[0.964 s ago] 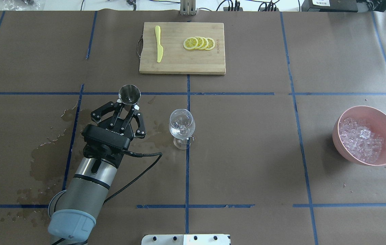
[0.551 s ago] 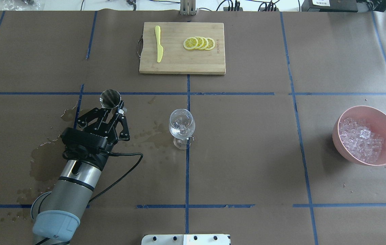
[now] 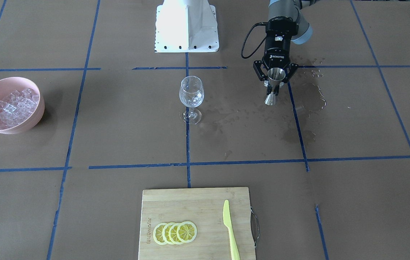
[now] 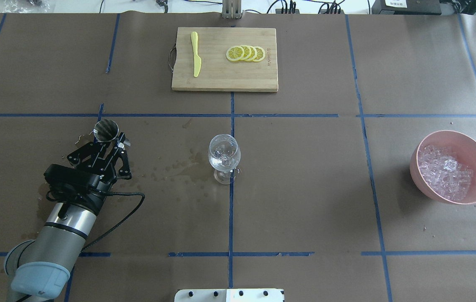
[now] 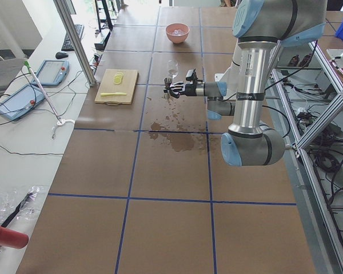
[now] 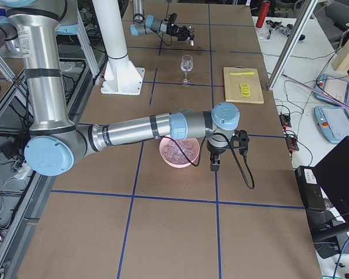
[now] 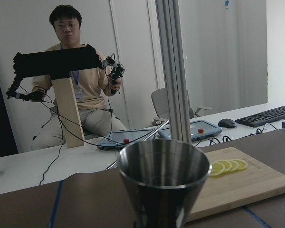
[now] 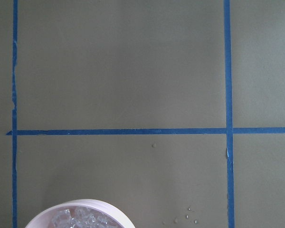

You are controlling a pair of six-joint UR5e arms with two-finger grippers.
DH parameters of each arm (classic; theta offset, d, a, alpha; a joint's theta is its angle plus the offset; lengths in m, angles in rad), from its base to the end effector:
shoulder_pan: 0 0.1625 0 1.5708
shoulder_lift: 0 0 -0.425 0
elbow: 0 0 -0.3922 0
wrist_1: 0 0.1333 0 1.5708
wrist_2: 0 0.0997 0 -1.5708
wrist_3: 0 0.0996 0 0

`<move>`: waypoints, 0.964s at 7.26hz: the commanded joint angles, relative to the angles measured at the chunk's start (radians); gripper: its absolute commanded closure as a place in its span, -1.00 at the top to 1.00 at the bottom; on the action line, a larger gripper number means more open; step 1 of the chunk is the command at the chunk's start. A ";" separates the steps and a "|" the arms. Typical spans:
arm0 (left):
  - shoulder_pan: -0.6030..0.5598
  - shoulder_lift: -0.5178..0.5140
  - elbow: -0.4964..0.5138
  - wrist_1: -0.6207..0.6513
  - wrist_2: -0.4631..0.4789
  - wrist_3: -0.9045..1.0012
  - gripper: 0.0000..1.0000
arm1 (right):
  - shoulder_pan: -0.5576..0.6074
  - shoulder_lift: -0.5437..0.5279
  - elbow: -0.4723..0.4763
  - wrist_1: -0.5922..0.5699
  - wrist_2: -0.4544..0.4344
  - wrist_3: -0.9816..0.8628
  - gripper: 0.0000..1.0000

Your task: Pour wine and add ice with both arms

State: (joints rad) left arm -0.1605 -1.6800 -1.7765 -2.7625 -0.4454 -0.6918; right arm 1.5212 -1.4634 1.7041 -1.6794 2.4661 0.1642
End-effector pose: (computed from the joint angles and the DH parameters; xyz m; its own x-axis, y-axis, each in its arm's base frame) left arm 0.4268 -0.2952 0.3667 0.7780 0.2101 -0.5920 0.5623 0.1874 0.8054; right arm 0.0291 -0.5356 0.5402 0.6191 0.0300 0.7847 -0.0528 0.9986 0.0035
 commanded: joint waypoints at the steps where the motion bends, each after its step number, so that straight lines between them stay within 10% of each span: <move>1: 0.002 0.051 0.032 0.003 -0.010 -0.063 -1.00 | -0.012 -0.002 0.021 0.003 -0.001 0.035 1.00; 5: 0.001 0.056 0.098 0.009 -0.009 -0.160 -1.00 | -0.071 -0.005 0.095 0.003 -0.021 0.161 1.00; 7: -0.004 0.062 0.075 0.004 -0.009 -0.160 -1.00 | -0.221 -0.014 0.233 0.003 -0.170 0.404 1.00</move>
State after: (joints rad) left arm -0.1617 -1.6228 -1.6876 -2.7550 -0.4542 -0.8484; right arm 1.3904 -1.4712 1.8555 -1.6766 2.3821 0.4222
